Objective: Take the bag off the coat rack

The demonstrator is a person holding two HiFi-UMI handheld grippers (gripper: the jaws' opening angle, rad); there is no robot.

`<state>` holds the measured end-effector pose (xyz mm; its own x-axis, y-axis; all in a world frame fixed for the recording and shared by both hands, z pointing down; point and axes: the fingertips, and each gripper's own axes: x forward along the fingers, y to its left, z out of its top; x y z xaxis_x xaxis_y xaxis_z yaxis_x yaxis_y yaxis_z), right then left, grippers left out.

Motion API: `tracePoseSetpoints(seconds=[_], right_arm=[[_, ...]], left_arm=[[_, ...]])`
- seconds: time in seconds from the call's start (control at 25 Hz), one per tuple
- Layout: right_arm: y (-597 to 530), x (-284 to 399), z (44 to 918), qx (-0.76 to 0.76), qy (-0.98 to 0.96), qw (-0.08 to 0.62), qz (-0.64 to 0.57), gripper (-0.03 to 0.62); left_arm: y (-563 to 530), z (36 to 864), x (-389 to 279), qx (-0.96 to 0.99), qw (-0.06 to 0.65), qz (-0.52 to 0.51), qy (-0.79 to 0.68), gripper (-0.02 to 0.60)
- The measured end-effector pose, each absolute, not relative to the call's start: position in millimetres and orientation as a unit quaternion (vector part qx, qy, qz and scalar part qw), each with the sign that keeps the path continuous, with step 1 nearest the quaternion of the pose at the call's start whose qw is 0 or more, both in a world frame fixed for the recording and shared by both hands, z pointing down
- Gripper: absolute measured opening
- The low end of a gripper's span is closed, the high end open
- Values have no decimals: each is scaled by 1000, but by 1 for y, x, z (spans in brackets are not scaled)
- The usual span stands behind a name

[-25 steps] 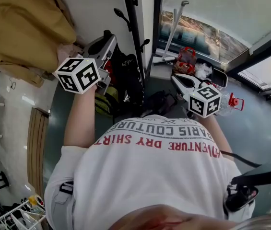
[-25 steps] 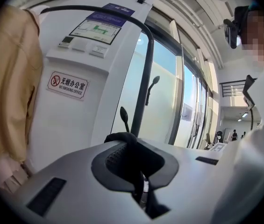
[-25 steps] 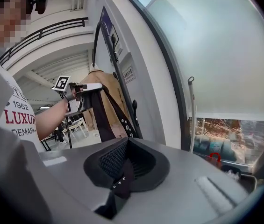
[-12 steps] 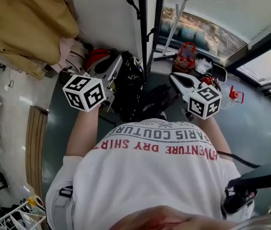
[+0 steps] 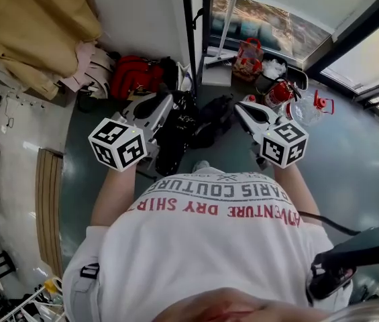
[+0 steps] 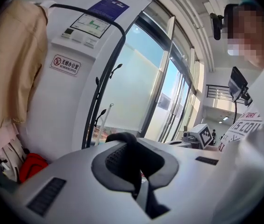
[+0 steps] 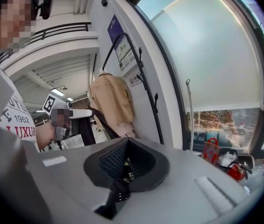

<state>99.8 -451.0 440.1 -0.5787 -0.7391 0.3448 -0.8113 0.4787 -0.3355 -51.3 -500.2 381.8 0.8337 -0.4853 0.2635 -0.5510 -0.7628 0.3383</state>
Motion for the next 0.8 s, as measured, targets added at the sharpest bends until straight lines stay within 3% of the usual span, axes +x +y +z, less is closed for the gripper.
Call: tracePoseSetpoints(seconds=[0.48,0.8], right_arm=[[-194,116,410,452,-871,69,182,2],[-29,112,372,438,-881,57,168,2]], left_arm=[[-229,351,-24,950,145,68,-269,14],[-66,313,-29,944,167,41,-282,14]])
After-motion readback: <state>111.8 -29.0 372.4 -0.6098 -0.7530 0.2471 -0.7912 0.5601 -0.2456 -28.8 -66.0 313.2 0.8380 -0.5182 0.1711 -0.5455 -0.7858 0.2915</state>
